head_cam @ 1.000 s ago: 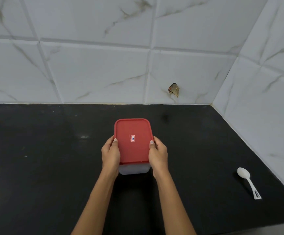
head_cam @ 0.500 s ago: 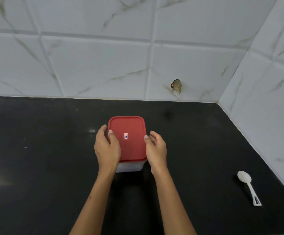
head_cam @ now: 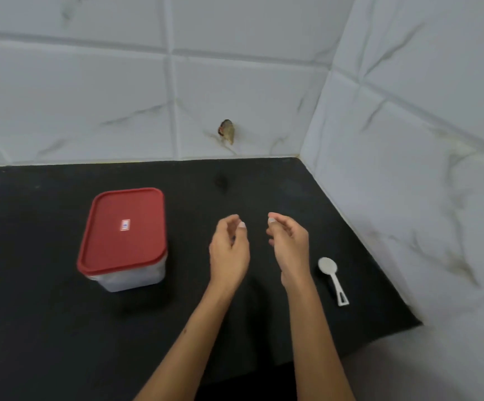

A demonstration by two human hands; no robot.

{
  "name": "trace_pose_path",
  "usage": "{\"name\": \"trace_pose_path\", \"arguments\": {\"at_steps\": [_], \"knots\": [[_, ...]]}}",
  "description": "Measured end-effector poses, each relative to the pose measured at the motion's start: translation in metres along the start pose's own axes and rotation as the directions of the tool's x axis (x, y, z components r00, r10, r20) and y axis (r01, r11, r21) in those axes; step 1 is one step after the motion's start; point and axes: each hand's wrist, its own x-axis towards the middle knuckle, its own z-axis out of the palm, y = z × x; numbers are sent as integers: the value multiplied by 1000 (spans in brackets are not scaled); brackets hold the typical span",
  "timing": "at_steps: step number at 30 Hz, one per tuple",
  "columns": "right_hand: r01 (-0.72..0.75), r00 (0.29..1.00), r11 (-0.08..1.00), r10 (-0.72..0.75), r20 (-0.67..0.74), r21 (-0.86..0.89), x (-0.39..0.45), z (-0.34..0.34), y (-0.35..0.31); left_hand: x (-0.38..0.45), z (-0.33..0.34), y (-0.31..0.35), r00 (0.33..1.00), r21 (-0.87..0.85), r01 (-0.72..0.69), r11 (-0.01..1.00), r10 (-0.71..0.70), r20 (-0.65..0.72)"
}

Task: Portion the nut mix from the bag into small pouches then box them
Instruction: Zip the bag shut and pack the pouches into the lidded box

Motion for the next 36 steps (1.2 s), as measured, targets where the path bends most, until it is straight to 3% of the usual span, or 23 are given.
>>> {"name": "trace_pose_path", "arguments": {"at_steps": [3, 7, 11, 20, 36], "knots": [[-21, 998, 1000, 21, -66, -5, 8, -38, 7, -18, 45, -1, 972, -12, 173, 985, -169, 161], [-48, 989, 999, 45, -140, -17, 16, -85, 19, -34, 97, 5, 877, -45, 395, 917, -362, 317], [-107, 974, 992, 92, -208, -63, 21, -120, 35, -41, 127, 5, 812, -61, 531, 845, -487, 321], [-205, 961, 922, 127, -244, -327, 21, -150, 71, -67, 147, -28, 782, -111, 608, 786, -569, 254], [-193, 976, 889, 128, -179, -415, 19, -148, 80, -70, 148, -29, 755, -147, 634, 759, -567, 329]]}}
